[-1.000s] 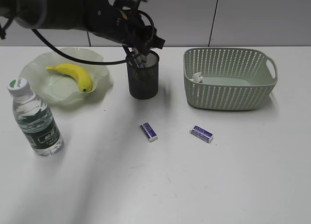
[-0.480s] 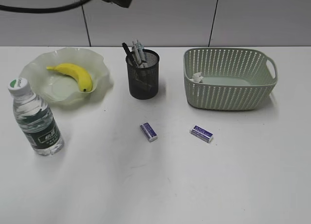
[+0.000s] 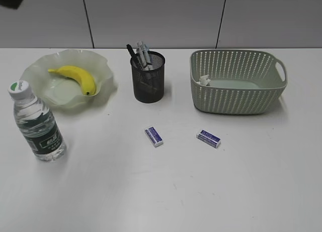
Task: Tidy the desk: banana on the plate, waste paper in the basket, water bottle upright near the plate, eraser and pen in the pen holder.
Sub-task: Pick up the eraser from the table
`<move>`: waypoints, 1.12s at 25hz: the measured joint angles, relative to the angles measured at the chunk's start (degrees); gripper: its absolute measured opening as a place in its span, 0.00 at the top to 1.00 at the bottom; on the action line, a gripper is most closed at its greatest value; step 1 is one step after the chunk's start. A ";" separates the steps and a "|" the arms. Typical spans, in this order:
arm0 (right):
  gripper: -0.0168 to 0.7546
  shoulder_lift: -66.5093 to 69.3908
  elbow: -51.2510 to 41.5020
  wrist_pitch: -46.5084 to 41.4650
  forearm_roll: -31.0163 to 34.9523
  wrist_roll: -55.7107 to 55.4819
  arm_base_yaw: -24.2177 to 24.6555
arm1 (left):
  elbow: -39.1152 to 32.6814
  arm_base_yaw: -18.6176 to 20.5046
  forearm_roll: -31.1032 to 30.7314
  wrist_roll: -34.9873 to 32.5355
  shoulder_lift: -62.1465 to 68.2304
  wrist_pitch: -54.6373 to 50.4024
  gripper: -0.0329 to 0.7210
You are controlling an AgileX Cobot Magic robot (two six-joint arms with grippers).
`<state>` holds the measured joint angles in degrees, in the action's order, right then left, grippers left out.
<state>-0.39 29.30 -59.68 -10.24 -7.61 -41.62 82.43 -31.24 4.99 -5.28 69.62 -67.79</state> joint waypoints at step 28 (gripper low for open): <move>0.62 33.27 5.76 19.45 -0.54 2.91 0.00 | -51.16 0.00 -4.99 5.59 -69.99 6.15 0.61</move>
<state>32.88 35.06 -40.23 -10.78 -4.70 -41.62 31.27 -31.24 0.00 0.30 -0.37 -61.64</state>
